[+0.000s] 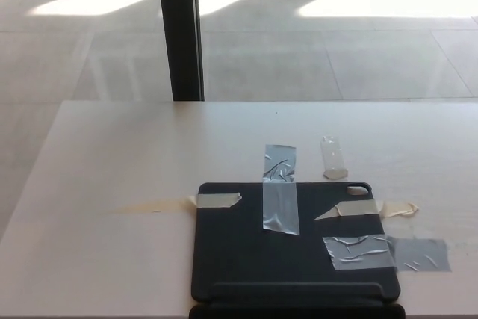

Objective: The robot uses its right hand to open a folded tablet cover kept in the middle of the desk

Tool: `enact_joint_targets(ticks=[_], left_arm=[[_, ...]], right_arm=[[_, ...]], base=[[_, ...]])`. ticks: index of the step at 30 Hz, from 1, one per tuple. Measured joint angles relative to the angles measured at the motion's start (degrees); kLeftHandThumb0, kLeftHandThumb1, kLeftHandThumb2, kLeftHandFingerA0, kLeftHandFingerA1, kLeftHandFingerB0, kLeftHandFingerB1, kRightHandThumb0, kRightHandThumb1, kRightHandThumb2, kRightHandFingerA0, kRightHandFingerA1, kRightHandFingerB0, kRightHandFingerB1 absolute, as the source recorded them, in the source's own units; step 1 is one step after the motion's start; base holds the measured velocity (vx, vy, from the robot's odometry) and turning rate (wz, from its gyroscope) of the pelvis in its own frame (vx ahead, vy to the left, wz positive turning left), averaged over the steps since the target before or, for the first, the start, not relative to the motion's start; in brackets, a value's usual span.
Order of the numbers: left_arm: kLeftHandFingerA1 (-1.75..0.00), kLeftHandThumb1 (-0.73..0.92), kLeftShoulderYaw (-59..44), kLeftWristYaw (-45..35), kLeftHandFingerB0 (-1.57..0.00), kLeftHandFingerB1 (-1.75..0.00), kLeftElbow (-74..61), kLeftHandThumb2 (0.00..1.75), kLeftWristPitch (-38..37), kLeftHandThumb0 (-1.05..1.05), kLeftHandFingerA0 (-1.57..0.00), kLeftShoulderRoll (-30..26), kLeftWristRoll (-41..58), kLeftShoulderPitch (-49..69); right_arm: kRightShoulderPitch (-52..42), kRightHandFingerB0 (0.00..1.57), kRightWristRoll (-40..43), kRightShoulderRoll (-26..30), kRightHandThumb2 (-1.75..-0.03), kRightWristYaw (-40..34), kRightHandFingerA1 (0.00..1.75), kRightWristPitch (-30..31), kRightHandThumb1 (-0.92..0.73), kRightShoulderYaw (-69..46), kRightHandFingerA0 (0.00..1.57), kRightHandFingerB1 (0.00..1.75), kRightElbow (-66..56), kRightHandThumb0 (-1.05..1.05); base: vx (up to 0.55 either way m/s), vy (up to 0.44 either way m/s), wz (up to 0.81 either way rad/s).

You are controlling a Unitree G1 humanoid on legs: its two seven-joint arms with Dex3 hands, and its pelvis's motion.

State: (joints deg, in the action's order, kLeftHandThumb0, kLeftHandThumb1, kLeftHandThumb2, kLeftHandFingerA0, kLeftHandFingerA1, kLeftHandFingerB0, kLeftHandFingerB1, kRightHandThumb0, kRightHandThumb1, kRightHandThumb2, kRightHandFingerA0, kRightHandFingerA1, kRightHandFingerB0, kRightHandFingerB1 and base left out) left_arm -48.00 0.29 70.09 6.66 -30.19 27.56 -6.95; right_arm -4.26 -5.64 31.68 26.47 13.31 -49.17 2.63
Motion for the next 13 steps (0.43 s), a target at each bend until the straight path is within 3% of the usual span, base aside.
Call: enact_joint_targets(ticks=[1, 2, 3, 4, 5, 8, 10, 11, 13], left_arm=[[-0.84, 0.29, 0.0, 0.0, -0.65, -0.76, 0.0, 0.81, 0.0, -0.5, -0.74, 0.0, 0.0, 0.1], [-0.84, 0.28, 0.0, 0.0, -0.66, -0.77, 0.0, 0.82, 0.0, -0.51, -0.72, 0.0, 0.0, 0.1], [-0.83, 0.28, 0.0, 0.0, -0.67, -0.77, 0.0, 0.83, 0.0, -0.5, -0.72, 0.0, 0.0, 0.2], [-0.84, 0.44, 0.0, 0.0, -0.74, -0.76, 0.0, 0.6, 0.0, -0.45, -0.75, 0.0, 0.0, 0.2], [-0.85, 0.44, 0.0, 0.0, -0.8, -0.79, 0.0, 0.61, 0.0, -0.44, -0.76, 0.0, 0.0, 0.3], [-0.87, 0.44, 0.0, 0.0, -0.8, -0.8, 0.0, 0.61, 0.0, -0.44, -0.8, 0.0, 0.1, 0.5], [-0.87, 0.45, -0.1, 0.0, -0.74, -0.77, 0.0, 0.61, 0.0, -0.42, -0.79, 0.1, 0.1, 0.7], [-0.85, 0.45, -0.1, 0.0, -0.77, -0.78, 0.0, 0.61, 0.0, -0.42, -0.78, 0.1, 0.2, 0.7], [-0.85, 0.45, -0.2, 0.0, -0.77, -0.78, 0.0, 0.61, 0.0, -0.42, -0.78, 0.1, 0.3, 0.8]], right_arm=[[0.0, 0.15, 1.0, -0.3, -0.58, -0.3, 0.73, 0.0, -0.54, -2.3, 0.58, 0.87, 2.0, -0.96], [0.1, 0.19, 1.6, -0.4, -0.91, -0.5, 0.75, 0.1, -0.4, -3.6, 0.59, 0.76, 3.2, -0.93], [0.2, 0.09, 2.2, -0.6, -0.61, -0.8, 0.74, 0.1, -0.54, -5.4, 0.6, 0.86, 4.9, -0.98], [0.2, 0.13, 2.9, -0.8, -0.93, -1.1, 0.75, 0.1, -0.42, -6.8, 0.62, 0.75, 6.4, -0.94], [0.3, 0.04, 3.9, -1.2, -0.57, -1.6, 0.74, 0.2, -0.59, -8.9, 0.64, 0.88, 8.5, -0.89], [0.6, 0.01, 5.9, -2.4, -0.56, -3.1, 0.78, 0.9, -0.56, -13.8, 0.64, 0.89, 13.1, -0.87], [1.0, 0.46, 7.4, -3.3, -0.65, -4.5, 0.89, 1.5, -0.45, -17.3, 0.73, 0.99, 16.4, -0.65], [1.2, 0.83, 8.0, -3.6, -0.66, -5.1, 0.9, 1.8, -0.46, -18.7, 0.91, 0.9, 17.8, -0.55], [1.6, 0.83, 9.1, -4.5, -0.66, -6.4, 0.9, 2.3, -0.46, -21.2, 0.91, 0.9, 20.5, -0.55]], base=[[0.0, 0.0, 0.0], [0.0, 0.0, 0.0], [0.0, 0.0, 0.0], [0.0, 0.0, 0.0], [0.0, 0.0, 0.0], [0.0, 0.0, 0.0], [0.0, 0.0, 0.0], [0.0, 0.0, 0.0], [0.0, 0.0, 0.0]])
